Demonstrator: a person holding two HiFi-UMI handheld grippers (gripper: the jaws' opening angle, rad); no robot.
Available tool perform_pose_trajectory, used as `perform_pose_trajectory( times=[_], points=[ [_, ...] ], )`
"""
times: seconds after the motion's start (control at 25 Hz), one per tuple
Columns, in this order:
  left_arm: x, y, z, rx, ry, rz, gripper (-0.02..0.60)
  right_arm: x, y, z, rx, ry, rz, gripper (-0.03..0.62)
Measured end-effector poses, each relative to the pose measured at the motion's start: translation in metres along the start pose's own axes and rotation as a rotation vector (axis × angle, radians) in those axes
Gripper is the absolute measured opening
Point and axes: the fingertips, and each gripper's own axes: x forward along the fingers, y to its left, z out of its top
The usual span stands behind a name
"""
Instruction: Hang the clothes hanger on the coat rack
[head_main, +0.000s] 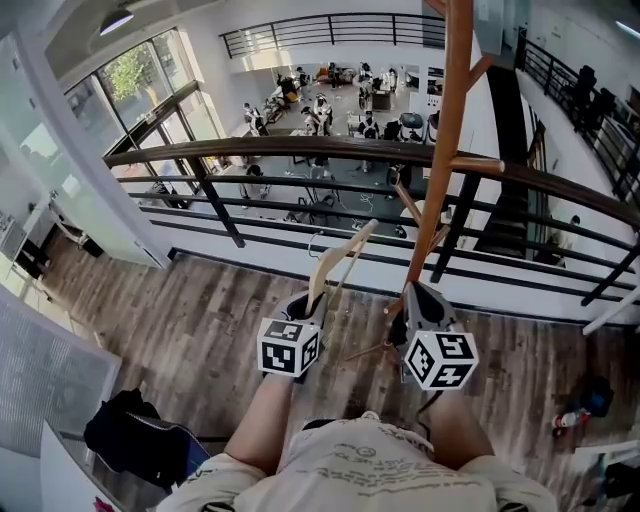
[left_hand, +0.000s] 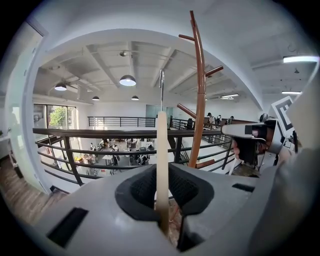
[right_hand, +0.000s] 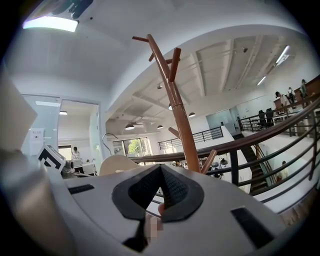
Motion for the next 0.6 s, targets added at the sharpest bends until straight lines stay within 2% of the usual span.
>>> perform_pose_trajectory(
  times=[0.28,0.6],
  points=[
    [0.024,0.01,-0.001,0.002,0.013,-0.019,0.054,0.016,-0.007,-0.004,-0.014,0.012,-0.014,-0.001],
    [0.059,0.024,0.014,0.023,0.026,-0.093,0.054,0.039,-0.017,0.0,-0.004,0.02,-0.084,0.0]
  ],
)
